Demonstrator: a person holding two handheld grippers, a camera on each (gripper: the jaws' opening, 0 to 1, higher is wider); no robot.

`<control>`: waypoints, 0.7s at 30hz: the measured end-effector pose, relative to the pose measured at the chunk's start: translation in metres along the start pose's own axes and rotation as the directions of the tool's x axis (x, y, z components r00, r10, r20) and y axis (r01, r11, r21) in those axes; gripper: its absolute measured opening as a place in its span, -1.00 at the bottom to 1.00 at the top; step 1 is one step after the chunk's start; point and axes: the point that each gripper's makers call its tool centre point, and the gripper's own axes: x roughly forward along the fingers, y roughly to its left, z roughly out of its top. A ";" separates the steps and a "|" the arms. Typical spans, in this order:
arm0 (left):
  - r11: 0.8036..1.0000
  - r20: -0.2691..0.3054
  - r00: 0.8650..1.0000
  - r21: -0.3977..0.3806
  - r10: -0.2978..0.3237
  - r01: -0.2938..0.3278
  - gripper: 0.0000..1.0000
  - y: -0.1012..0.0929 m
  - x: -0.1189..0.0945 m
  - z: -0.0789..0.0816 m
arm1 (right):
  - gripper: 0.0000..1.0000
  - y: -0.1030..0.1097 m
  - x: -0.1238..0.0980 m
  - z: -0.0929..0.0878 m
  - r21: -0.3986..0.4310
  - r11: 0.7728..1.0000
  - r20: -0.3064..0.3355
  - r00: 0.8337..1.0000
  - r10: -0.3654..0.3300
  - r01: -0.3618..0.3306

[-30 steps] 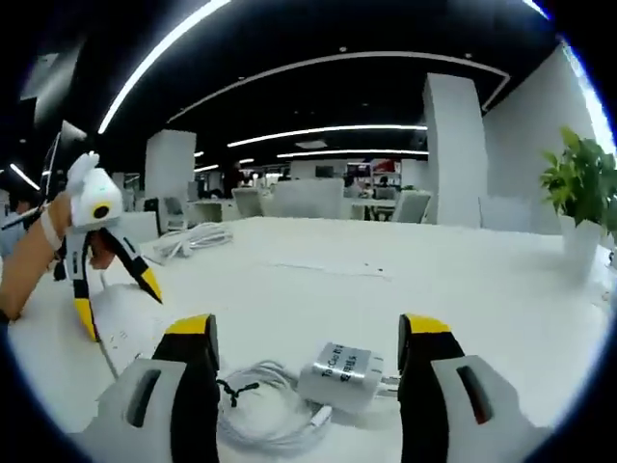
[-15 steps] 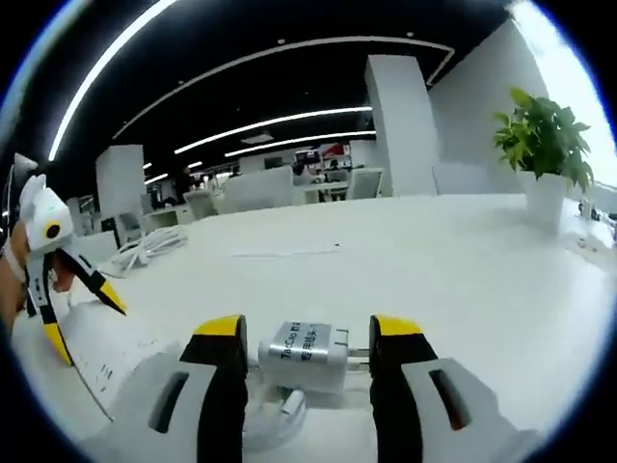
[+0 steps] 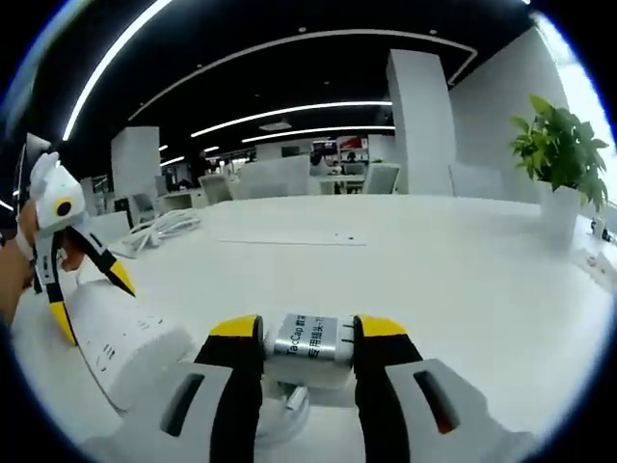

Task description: Straighten the power strip on the desk, plug the charger into it

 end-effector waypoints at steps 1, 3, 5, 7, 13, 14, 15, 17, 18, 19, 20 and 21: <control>1.000 0.001 1.000 0.000 0.000 0.000 0.45 0.000 0.000 0.000 | -0.27 0.002 0.000 0.000 0.001 0.999 -0.005 0.999 0.037 -0.037; 1.000 0.002 1.000 0.000 -0.001 0.001 0.45 0.000 0.000 0.000 | -0.27 0.002 0.000 0.000 -0.018 0.996 -0.029 0.996 0.086 -0.086; 1.000 0.002 1.000 0.000 0.000 0.000 0.45 0.000 0.000 0.000 | -0.27 0.008 0.001 0.000 -0.057 0.984 -0.046 0.985 0.163 -0.166; 1.000 0.003 1.000 0.000 -0.001 0.001 0.45 -0.001 0.000 0.000 | -0.27 0.008 0.003 -0.001 -0.059 0.969 -0.062 0.969 0.238 -0.241; 1.000 0.003 1.000 0.000 -0.001 0.001 0.45 -0.001 0.000 0.001 | -0.27 0.009 0.006 -0.001 -0.113 0.897 -0.073 0.904 0.421 -0.427; 1.000 0.003 1.000 0.000 -0.001 0.001 0.45 -0.001 0.000 0.001 | -0.27 0.010 0.005 -0.002 -0.114 0.882 -0.080 0.889 0.451 -0.457; 1.000 0.005 1.000 0.000 -0.001 0.001 0.45 -0.001 0.000 0.001 | -0.27 0.010 0.006 -0.002 -0.130 0.864 -0.084 0.873 0.480 -0.487; 1.000 0.009 1.000 0.000 -0.001 0.001 0.45 -0.003 0.000 0.001 | -0.27 0.013 0.005 -0.002 -0.174 0.819 -0.089 0.837 0.541 -0.547; 1.000 0.010 1.000 0.000 -0.002 0.002 0.45 -0.003 0.001 0.002 | -0.27 0.013 0.005 -0.002 -0.191 0.804 -0.093 0.826 0.556 -0.563; 1.000 0.010 1.000 0.000 -0.002 0.001 0.45 -0.003 0.001 0.002 | -0.27 0.010 0.006 -0.002 -0.173 0.809 -0.100 0.827 0.553 -0.562; 1.000 0.009 1.000 0.000 -0.001 0.001 0.45 -0.003 0.001 0.002 | -0.27 0.011 0.006 -0.002 -0.177 0.801 -0.112 0.820 0.562 -0.573; 1.000 0.008 1.000 0.000 -0.001 0.001 0.45 -0.003 0.001 0.002 | -0.27 0.013 0.005 -0.003 -0.217 0.781 -0.125 0.810 0.572 -0.585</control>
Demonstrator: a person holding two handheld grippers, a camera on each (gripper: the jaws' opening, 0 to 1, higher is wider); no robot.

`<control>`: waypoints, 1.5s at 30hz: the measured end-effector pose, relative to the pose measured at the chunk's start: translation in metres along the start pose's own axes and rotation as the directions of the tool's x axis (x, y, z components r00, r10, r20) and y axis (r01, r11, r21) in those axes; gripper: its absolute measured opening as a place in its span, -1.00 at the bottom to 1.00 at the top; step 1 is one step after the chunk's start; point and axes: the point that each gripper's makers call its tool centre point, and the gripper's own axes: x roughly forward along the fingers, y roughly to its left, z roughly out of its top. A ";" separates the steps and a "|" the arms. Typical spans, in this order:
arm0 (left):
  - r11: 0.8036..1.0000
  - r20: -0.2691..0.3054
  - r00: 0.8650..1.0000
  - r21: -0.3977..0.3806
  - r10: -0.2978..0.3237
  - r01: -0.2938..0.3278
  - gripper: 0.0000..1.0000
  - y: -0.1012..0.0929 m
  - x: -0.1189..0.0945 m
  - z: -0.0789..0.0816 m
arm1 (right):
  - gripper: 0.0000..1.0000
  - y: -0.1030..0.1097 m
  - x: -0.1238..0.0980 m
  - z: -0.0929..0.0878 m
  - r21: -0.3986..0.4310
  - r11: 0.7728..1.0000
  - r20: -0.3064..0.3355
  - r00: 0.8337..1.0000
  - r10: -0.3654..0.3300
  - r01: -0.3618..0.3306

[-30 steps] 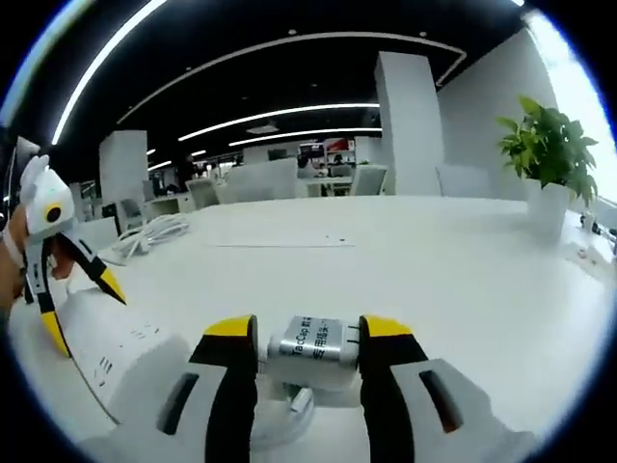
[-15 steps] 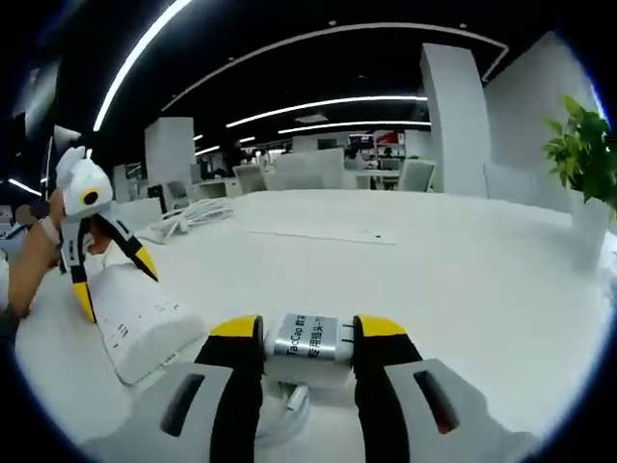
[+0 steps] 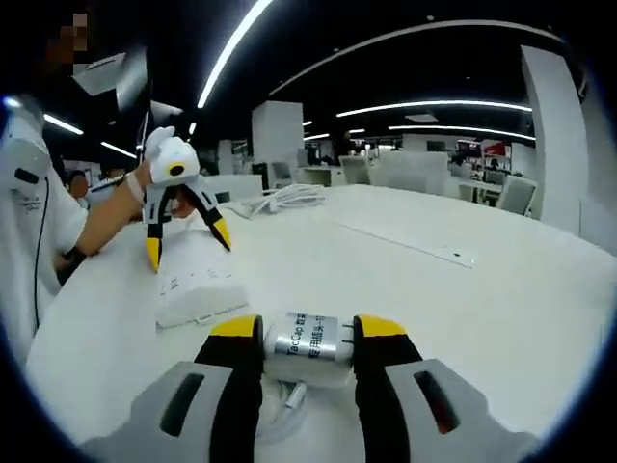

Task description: Straighten the power strip on the desk, plug the charger into it

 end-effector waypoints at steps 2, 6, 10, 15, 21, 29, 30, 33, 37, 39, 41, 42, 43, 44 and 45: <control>1.000 -0.001 1.000 -0.001 0.000 0.000 0.45 0.000 0.000 0.000 | -0.26 0.000 0.001 -0.001 -0.032 0.999 -0.019 1.000 0.002 -0.002; 1.000 -0.001 1.000 -0.001 0.001 -0.001 0.45 0.001 0.001 0.000 | -0.25 0.000 0.003 -0.002 -0.036 0.999 -0.028 1.000 -0.004 0.003; 1.000 -0.002 1.000 -0.001 0.001 -0.001 0.45 0.002 0.001 0.001 | -0.11 -0.002 -0.003 0.015 -0.027 0.995 -0.009 0.995 -0.096 0.095; 1.000 -0.001 1.000 0.001 -0.001 0.001 0.45 0.002 0.002 0.001 | 0.44 -0.001 -0.017 0.041 0.122 0.913 0.056 0.916 -0.398 0.390; 1.000 -0.001 1.000 0.004 -0.002 0.002 0.45 0.001 0.002 0.001 | 0.40 -0.023 -0.042 0.027 0.151 0.620 0.021 0.625 -0.781 0.770; 1.000 0.001 1.000 0.004 -0.002 0.002 0.45 0.001 0.002 0.001 | 0.34 -0.015 -0.003 -0.004 0.151 0.614 -0.096 0.630 -0.771 0.775; 1.000 0.001 1.000 0.004 -0.001 0.001 0.45 0.002 0.002 0.001 | 0.26 -0.015 0.000 -0.006 0.145 0.621 -0.110 0.636 -0.764 0.770; 1.000 0.001 1.000 0.004 -0.002 0.002 0.45 0.003 0.001 0.000 | 0.16 -0.018 0.000 -0.004 0.141 0.620 -0.102 0.634 -0.766 0.772; 1.000 0.001 1.000 0.005 -0.002 0.002 0.45 0.003 0.001 0.000 | 0.03 -0.018 0.001 -0.005 0.143 0.620 -0.111 0.635 -0.765 0.771; 1.000 0.002 1.000 0.005 -0.003 0.003 0.45 0.003 0.000 0.000 | -0.05 -0.018 0.002 -0.005 0.125 0.629 -0.111 0.641 -0.760 0.767; 1.000 0.003 1.000 0.006 -0.003 0.003 0.45 0.002 0.000 0.000 | -0.19 -0.018 0.001 -0.005 0.125 0.633 -0.111 0.645 -0.756 0.764; 1.000 0.003 1.000 0.006 -0.003 0.003 0.45 0.002 0.000 0.000 | -0.24 -0.019 -0.001 -0.004 0.135 0.635 -0.108 0.649 -0.754 0.760; 1.000 0.003 1.000 0.006 -0.003 0.003 0.45 0.002 0.000 0.000 | -0.24 -0.017 0.001 -0.004 0.159 0.639 -0.110 0.657 -0.746 0.753; 1.000 0.003 1.000 0.006 -0.003 0.003 0.45 0.002 0.000 0.000 | -0.25 -0.017 0.002 -0.004 0.152 0.641 -0.107 0.657 -0.746 0.753; 1.000 0.003 1.000 0.006 -0.003 0.003 0.45 0.002 0.000 0.000 | -0.25 -0.016 0.003 -0.004 0.154 0.643 -0.105 0.659 -0.744 0.750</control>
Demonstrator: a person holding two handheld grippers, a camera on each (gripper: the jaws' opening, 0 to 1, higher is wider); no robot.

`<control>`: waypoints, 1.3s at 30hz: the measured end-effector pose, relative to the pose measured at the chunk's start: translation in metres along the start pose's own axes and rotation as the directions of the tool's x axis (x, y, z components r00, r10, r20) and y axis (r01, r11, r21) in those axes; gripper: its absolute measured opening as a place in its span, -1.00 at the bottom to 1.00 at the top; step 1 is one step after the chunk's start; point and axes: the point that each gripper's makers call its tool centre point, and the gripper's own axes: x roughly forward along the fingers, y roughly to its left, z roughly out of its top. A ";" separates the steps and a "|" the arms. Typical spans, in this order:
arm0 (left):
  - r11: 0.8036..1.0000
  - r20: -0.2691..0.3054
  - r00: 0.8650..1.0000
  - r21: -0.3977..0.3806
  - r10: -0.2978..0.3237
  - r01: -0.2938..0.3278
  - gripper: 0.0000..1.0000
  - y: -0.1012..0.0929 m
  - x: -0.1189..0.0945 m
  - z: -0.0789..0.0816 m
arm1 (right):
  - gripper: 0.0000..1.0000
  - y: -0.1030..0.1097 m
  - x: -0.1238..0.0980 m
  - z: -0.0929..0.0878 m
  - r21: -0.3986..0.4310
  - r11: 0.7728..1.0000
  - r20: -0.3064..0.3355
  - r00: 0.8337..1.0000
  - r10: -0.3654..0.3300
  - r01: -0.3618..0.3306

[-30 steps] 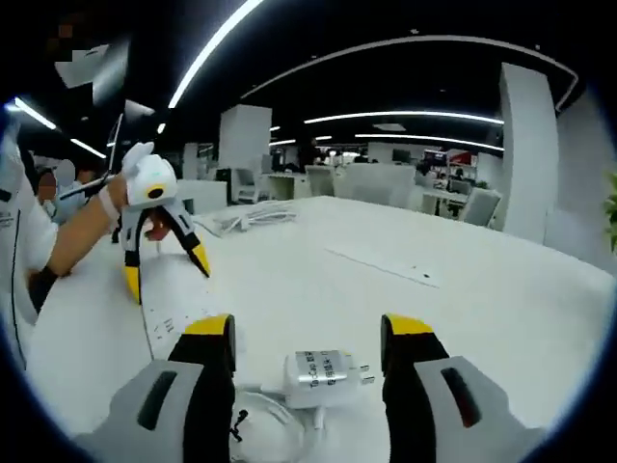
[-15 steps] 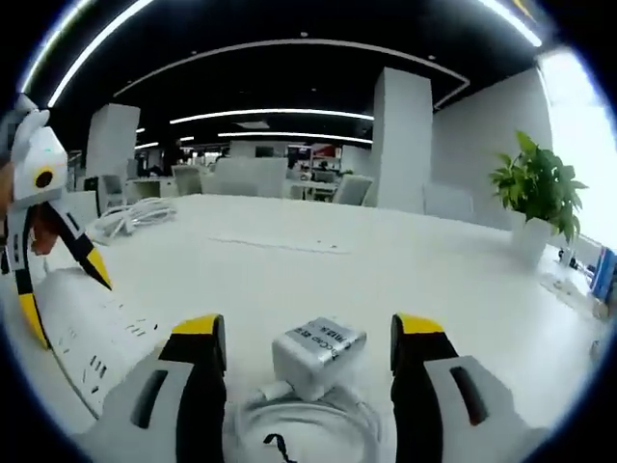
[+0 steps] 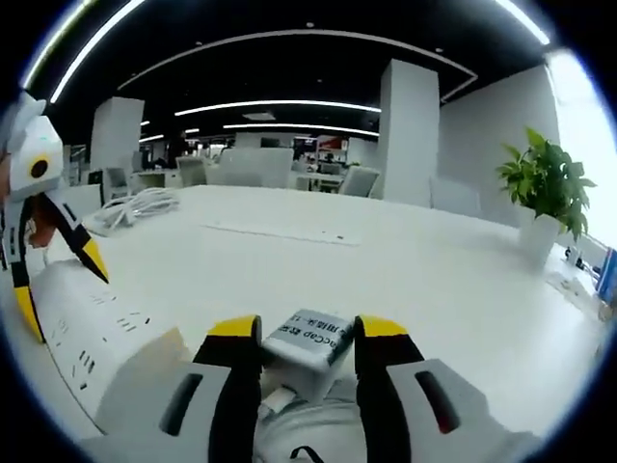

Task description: Straighten the power strip on the desk, plug the charger into it

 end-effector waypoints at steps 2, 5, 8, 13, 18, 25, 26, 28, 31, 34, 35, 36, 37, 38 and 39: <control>1.000 0.000 1.000 0.000 0.000 0.000 0.45 0.000 0.000 0.000 | -0.26 -0.001 0.000 0.000 0.004 1.000 0.000 1.000 0.007 -0.007; 1.000 -0.001 1.000 0.000 0.001 -0.001 0.45 0.000 -0.001 0.000 | -0.27 0.000 -0.001 0.000 0.002 1.000 0.001 1.000 0.013 -0.013; 1.000 -0.001 1.000 -0.001 0.001 -0.001 0.45 0.001 -0.001 0.000 | -0.28 0.002 -0.001 0.000 -0.003 1.000 0.002 1.000 0.023 -0.023; 1.000 -0.001 1.000 0.000 0.000 0.000 0.45 0.001 -0.001 -0.001 | -0.32 0.004 -0.002 0.000 -0.040 0.996 -0.006 0.997 0.082 -0.082; 1.000 0.000 1.000 0.000 0.000 0.000 0.45 0.002 0.000 0.000 | -0.38 0.010 -0.005 -0.001 -0.115 0.975 -0.013 0.982 0.189 -0.189; 1.000 0.001 1.000 -0.001 0.000 0.000 0.45 0.003 0.000 0.000 | -0.44 0.019 -0.009 -0.002 -0.196 0.901 -0.039 0.921 0.388 -0.388; 1.000 0.001 1.000 -0.001 0.000 0.000 0.45 0.003 0.000 0.001 | -0.44 0.021 -0.010 -0.002 -0.230 0.880 -0.044 0.908 0.417 -0.415; 1.000 0.002 1.000 -0.001 0.000 0.000 0.45 0.003 0.000 0.001 | -0.44 0.025 -0.013 -0.003 -0.273 0.834 -0.057 0.874 0.483 -0.479; 1.000 0.001 1.000 -0.001 0.001 -0.001 0.45 0.003 0.000 0.000 | -0.44 0.027 -0.014 -0.003 -0.271 0.791 -0.080 0.832 0.549 -0.548; 1.000 0.001 1.000 -0.001 0.001 -0.001 0.45 0.003 0.001 0.000 | -0.44 0.031 -0.015 -0.003 -0.344 0.738 -0.089 0.803 0.589 -0.580; 1.000 0.000 1.000 -0.001 0.001 -0.001 0.45 0.003 0.001 0.000 | -0.44 0.030 -0.015 -0.003 -0.335 0.745 -0.087 0.806 0.586 -0.577; 1.000 0.000 1.000 -0.001 0.001 -0.001 0.45 0.003 0.001 0.000 | -0.44 0.030 -0.014 -0.003 -0.328 0.748 -0.088 0.807 0.584 -0.577; 1.000 -0.001 1.000 -0.002 0.001 -0.001 0.45 0.003 0.001 0.000 | -0.44 0.031 -0.015 -0.003 -0.324 0.753 -0.089 0.810 0.579 -0.573; 1.000 -0.001 1.000 -0.002 0.001 -0.001 0.45 0.003 0.001 0.000 | -0.43 0.031 -0.015 -0.003 -0.343 0.751 -0.090 0.816 0.571 -0.564; 1.000 -0.003 1.000 -0.004 0.002 -0.002 0.45 0.003 0.001 0.000 | -0.41 0.031 -0.015 0.000 -0.390 0.744 -0.088 0.826 0.557 -0.543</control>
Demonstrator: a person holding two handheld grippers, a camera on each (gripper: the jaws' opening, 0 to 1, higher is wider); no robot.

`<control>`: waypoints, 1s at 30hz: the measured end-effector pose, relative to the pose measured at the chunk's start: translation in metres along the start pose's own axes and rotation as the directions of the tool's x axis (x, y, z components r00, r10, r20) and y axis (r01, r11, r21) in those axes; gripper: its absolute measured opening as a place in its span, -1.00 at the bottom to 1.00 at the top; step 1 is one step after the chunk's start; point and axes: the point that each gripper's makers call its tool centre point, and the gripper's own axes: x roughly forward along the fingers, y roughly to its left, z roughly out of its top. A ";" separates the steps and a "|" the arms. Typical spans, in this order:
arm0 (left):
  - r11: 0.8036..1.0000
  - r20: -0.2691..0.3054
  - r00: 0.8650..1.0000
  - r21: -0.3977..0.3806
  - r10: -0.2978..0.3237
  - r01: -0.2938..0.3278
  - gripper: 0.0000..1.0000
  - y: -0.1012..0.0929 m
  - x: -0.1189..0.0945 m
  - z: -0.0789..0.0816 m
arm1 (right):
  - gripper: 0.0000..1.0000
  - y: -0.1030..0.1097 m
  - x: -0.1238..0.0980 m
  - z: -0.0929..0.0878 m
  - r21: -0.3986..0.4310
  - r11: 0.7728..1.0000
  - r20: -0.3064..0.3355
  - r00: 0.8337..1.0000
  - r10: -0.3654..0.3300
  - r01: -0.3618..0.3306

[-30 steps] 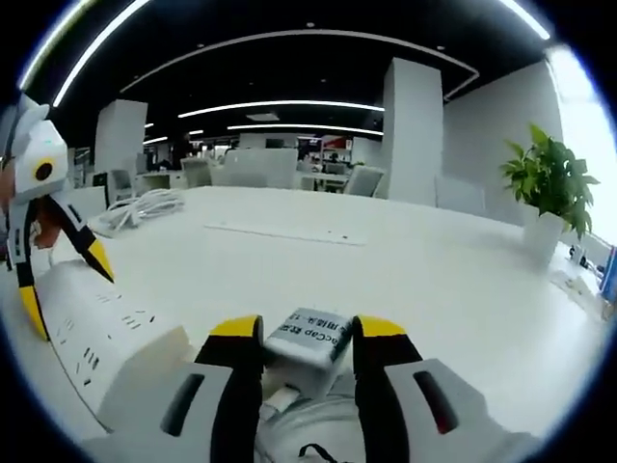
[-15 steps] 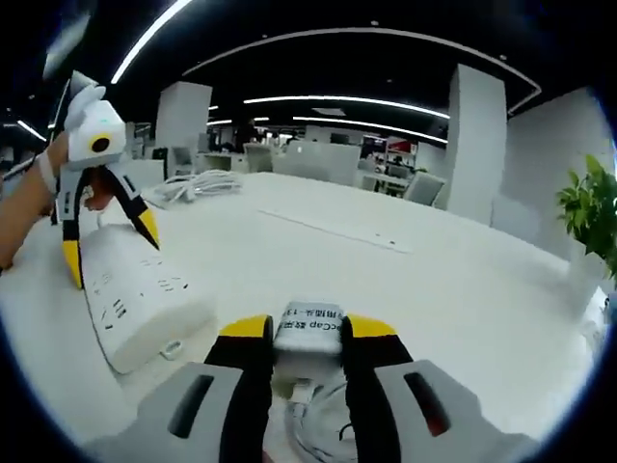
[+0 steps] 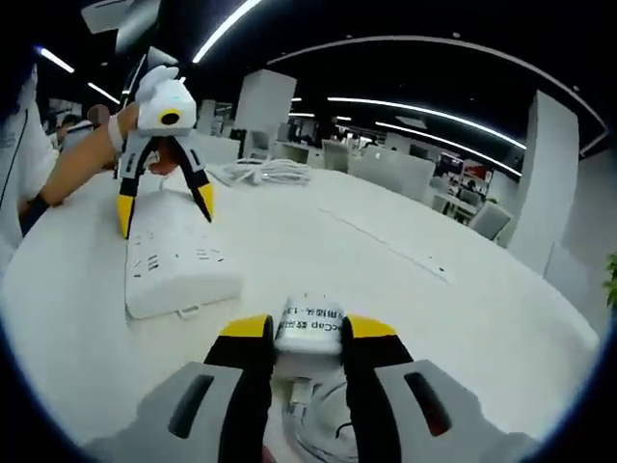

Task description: Straighten the power strip on the desk, plug the charger into it

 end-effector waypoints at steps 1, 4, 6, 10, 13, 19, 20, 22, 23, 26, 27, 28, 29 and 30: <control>1.000 -0.005 1.000 -0.001 0.002 -0.002 0.45 0.000 0.000 0.000 | -0.29 -0.004 -0.002 0.004 0.003 0.998 -0.003 0.998 -0.057 0.057; 1.000 -0.016 1.000 -0.005 0.006 -0.006 0.45 -0.001 0.000 0.000 | 0.13 0.007 -0.003 0.015 0.120 0.990 0.033 0.997 -0.075 0.071; 1.000 -0.019 1.000 -0.005 0.007 -0.007 0.45 -0.001 0.000 0.000 | 0.09 0.008 -0.002 0.012 0.124 0.987 0.042 0.994 -0.106 0.100; 1.000 -0.021 1.000 -0.006 0.007 -0.007 0.45 -0.002 0.000 0.000 | -0.12 0.007 0.001 -0.003 0.235 0.964 0.031 0.990 -0.136 0.125; 1.000 -0.038 0.999 -0.010 0.011 -0.012 0.44 -0.004 0.000 0.001 | -0.14 0.002 0.000 -0.004 0.168 0.972 0.025 0.985 -0.173 0.166; 1.000 -0.109 0.994 -0.001 0.009 -0.009 0.42 -0.005 -0.001 -0.001 | -0.22 0.004 0.002 -0.003 0.219 0.965 0.039 0.987 -0.158 0.145; 1.000 -0.145 0.989 0.021 0.002 0.001 0.40 -0.006 -0.002 -0.003 | -0.22 0.004 0.002 -0.003 0.220 0.964 0.040 0.987 -0.159 0.146; 1.000 -0.157 0.988 0.025 -0.002 0.006 0.40 -0.006 -0.001 -0.001 | -0.23 0.004 0.003 -0.003 0.221 0.963 0.034 0.985 -0.166 0.155; 0.999 -0.158 0.987 0.031 -0.005 0.010 0.39 -0.007 -0.001 -0.001 | -0.24 0.003 0.003 -0.003 0.221 0.962 0.034 0.984 -0.172 0.161; 0.999 -0.157 0.988 0.042 -0.009 0.016 0.39 -0.007 -0.001 -0.002 | -0.30 0.002 0.004 -0.003 0.220 0.960 0.032 0.982 -0.184 0.172; 0.999 -0.165 0.986 0.044 -0.010 0.017 0.39 -0.007 -0.001 -0.002 | -0.37 0.002 0.003 -0.003 0.224 0.959 0.033 0.982 -0.186 0.174; 0.999 -0.168 0.986 0.047 -0.010 0.018 0.39 -0.008 -0.001 -0.002 | -0.42 0.001 0.002 -0.003 0.226 0.958 0.035 0.981 -0.190 0.177; 0.999 -0.170 0.985 0.049 -0.010 0.019 0.39 -0.008 -0.001 -0.002 | -0.42 0.002 0.001 -0.001 0.229 0.960 0.045 0.983 -0.177 0.163; 0.999 -0.169 0.986 0.050 -0.011 0.019 0.39 -0.008 -0.001 -0.002 | -0.42 0.002 0.000 -0.002 0.239 0.957 0.045 0.982 -0.181 0.165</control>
